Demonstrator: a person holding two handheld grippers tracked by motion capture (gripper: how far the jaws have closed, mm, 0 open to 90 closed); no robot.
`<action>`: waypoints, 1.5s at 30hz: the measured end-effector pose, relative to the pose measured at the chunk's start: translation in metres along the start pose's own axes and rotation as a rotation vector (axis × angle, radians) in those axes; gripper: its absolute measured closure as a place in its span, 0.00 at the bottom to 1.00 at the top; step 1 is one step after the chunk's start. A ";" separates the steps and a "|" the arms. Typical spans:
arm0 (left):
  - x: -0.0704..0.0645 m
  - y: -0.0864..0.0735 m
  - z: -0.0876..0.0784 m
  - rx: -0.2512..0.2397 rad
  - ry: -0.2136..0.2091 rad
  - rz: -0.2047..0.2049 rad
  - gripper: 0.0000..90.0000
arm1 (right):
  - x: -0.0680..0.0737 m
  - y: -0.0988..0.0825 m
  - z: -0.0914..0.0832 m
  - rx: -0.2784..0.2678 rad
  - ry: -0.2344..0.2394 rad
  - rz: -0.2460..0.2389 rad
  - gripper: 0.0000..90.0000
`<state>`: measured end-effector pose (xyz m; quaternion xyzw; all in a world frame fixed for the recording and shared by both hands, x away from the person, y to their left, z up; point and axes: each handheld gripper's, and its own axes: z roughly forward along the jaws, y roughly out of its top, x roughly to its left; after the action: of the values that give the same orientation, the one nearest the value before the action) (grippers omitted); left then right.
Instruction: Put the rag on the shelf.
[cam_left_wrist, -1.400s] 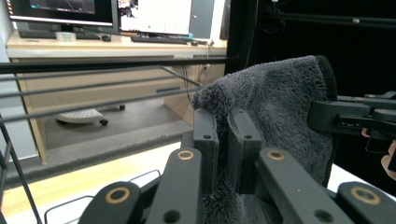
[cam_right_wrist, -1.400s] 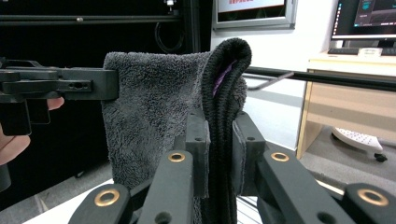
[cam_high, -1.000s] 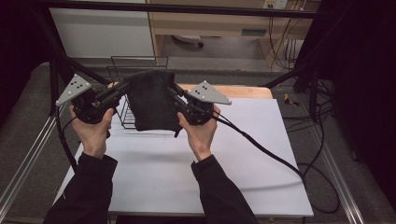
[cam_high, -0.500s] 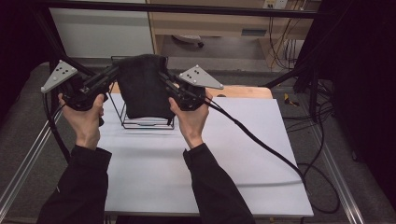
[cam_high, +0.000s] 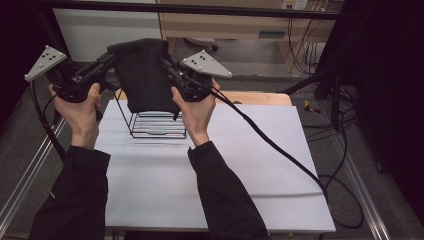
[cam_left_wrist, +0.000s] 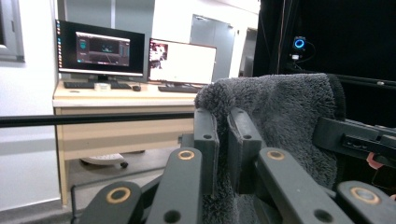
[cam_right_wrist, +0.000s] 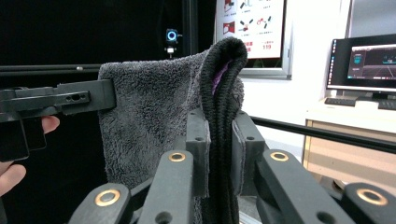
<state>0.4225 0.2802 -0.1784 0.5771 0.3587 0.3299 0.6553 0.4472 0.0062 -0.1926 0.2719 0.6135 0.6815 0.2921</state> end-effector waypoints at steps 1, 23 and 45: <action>0.001 0.002 0.000 -0.002 0.000 0.001 0.93 | 0.000 0.002 0.001 -0.001 0.000 0.001 0.89; 0.020 0.045 0.017 -0.034 0.025 0.002 0.93 | -0.002 0.045 0.034 -0.026 -0.025 -0.036 0.89; 0.035 0.063 0.050 -0.015 0.075 0.006 0.92 | -0.021 0.056 0.068 -0.031 -0.064 -0.044 0.89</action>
<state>0.4826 0.2915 -0.1152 0.5605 0.3786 0.3560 0.6449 0.5076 0.0326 -0.1300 0.2754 0.5991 0.6753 0.3304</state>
